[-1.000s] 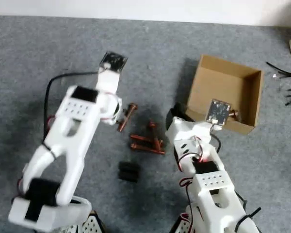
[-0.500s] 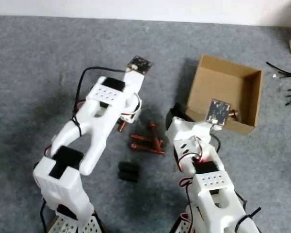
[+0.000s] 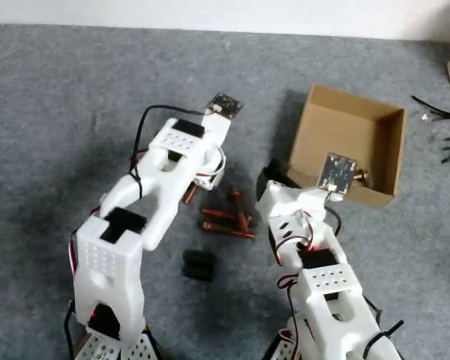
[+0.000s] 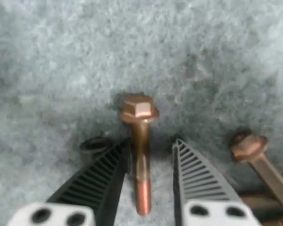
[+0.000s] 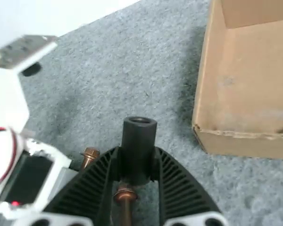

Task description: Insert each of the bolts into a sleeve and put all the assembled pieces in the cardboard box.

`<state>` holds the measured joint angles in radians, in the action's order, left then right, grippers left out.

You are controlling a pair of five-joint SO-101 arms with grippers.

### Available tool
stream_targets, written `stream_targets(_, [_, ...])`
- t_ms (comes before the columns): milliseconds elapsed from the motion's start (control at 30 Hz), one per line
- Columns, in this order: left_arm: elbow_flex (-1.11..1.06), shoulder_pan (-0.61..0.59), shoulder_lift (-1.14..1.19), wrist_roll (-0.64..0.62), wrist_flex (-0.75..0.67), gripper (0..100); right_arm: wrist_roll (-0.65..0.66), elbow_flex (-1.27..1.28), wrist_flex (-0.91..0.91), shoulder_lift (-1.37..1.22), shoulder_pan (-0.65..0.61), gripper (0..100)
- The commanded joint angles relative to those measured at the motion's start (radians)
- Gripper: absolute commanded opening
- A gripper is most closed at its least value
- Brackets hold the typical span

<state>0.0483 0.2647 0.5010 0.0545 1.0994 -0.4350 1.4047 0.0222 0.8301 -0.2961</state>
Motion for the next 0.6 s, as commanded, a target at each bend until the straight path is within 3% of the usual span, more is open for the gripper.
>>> stream_targets(0, [0.087,0.005,0.033,-0.005,-0.017,14,0.014,-0.007,-0.030,0.027,0.013,0.3])
stream_targets(567, [0.101,-0.041,0.048,-0.094,-0.023,14,0.015,-0.007,-0.030,0.027,0.013,0.3])
